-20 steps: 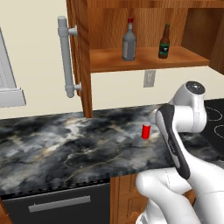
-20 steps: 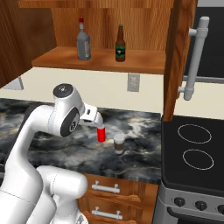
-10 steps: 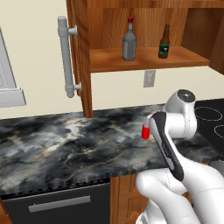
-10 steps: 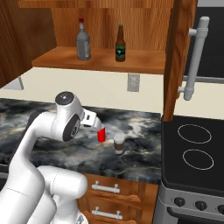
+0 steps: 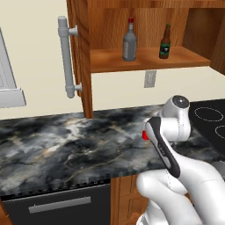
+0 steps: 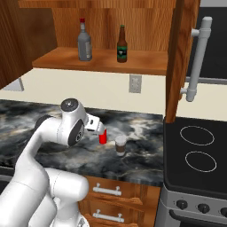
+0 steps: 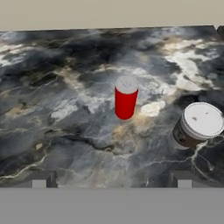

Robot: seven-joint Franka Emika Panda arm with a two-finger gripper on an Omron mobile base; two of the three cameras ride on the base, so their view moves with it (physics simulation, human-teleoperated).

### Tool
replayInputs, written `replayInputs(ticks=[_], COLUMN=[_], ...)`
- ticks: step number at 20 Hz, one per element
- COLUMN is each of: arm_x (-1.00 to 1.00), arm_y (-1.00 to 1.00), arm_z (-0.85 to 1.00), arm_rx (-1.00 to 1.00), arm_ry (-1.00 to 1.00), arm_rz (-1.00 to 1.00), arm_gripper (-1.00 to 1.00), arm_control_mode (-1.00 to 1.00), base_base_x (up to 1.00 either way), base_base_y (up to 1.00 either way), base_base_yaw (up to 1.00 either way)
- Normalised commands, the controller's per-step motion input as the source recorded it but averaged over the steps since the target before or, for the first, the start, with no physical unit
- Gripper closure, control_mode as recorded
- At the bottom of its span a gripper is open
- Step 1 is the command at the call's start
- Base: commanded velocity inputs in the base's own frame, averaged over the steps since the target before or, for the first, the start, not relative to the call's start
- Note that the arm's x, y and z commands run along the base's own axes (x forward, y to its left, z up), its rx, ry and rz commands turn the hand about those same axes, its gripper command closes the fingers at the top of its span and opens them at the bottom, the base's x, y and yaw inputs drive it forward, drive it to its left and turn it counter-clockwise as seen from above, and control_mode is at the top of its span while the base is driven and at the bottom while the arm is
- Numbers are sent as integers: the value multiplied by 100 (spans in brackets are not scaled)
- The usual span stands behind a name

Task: Sort all alcoholic drinks to one cabinet, and non-alcoholic drinks to the other.

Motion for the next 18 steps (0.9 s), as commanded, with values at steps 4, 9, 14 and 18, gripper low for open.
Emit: replayInputs(ticks=[4,9,14,18], arm_x=[28,25,20,11], arm_y=[0,0,0,0], arm_z=[-15,-14,-11,-6], arm_rx=[0,0,0,0], arm_ry=[0,1,3,5], arm_rz=[-1,-3,-3,-3], arm_gripper=[-100,-100,-100,-100], arm_control_mode=[-100,-100,-100,-100], base_base_x=[0,0,0,0], base_base_y=[0,0,0,0], base_base_yaw=[0,0,0,0])
